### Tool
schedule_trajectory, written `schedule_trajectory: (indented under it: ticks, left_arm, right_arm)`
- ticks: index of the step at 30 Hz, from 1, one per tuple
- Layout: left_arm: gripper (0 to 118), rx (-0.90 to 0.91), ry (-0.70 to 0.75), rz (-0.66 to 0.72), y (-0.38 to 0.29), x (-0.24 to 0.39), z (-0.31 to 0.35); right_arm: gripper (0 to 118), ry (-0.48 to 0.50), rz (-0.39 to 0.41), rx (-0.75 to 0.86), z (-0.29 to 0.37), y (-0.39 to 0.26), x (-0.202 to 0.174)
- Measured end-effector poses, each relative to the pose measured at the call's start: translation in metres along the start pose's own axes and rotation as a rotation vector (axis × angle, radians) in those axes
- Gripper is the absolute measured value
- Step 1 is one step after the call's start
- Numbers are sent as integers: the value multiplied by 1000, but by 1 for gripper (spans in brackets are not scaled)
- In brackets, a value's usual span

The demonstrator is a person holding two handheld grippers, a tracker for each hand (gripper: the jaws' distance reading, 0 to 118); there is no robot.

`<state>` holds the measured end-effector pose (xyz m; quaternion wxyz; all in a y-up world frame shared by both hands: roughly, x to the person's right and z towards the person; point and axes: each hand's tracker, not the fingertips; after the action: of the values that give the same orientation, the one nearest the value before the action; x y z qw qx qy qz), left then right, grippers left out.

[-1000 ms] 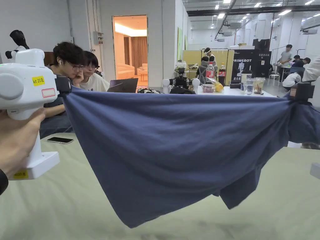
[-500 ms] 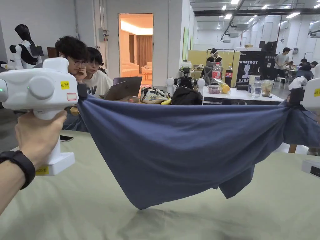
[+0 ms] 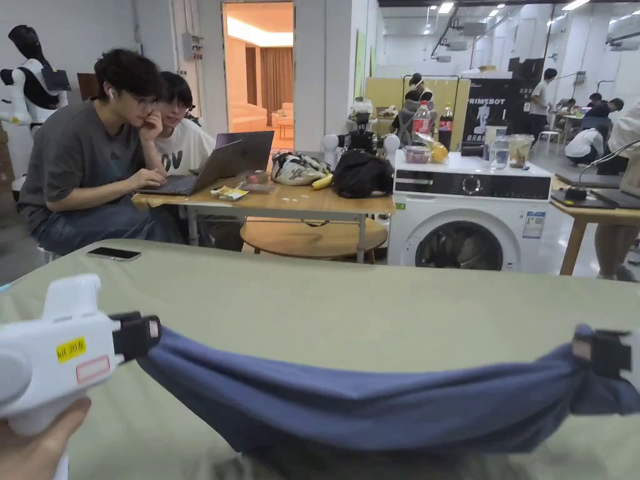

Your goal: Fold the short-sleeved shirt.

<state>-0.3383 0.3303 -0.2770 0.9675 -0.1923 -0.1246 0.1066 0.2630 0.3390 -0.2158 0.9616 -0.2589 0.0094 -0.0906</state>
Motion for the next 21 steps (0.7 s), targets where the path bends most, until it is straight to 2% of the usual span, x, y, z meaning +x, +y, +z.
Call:
schedule_trajectory:
  ticks: [1,2,3,5,10,14,17,18,19,20,21]
  left_arm:
    - [0,-27,-16,5,-21,-4,10]
    - [0,-47,-18,17,-41,-7,20]
    - [0,-95,-24,20,-61,-10,30]
    - [0,-133,-22,6,-94,-12,52]
    - [0,-219,-2,4,-151,-19,94]
    - [0,-268,32,29,-171,-44,98]
    - [2,-299,-16,103,-177,-55,94]
    - [13,-292,-19,112,-178,-57,92]
    - [51,-295,-48,117,-182,-59,92]
    - [86,-281,-75,112,-183,-59,92]
    - [103,-276,-75,99,-181,-57,92]
  right_arm:
    - [1,-19,-12,-47,6,-20,2]
    - [1,1,-37,-107,14,-43,5]
    - [1,26,-88,-110,23,-67,10]
    - [1,16,-140,-161,38,-105,17]
    - [1,-8,-191,-241,68,-168,29]
    - [1,-74,-169,-251,81,-194,33]
    - [2,-89,-147,-253,81,-205,36]
    - [9,-95,-152,-245,79,-213,40]
    - [29,-106,-153,-240,78,-215,41]
    - [43,-107,-151,-226,80,-216,42]
    - [53,-124,-132,-193,84,-218,42]
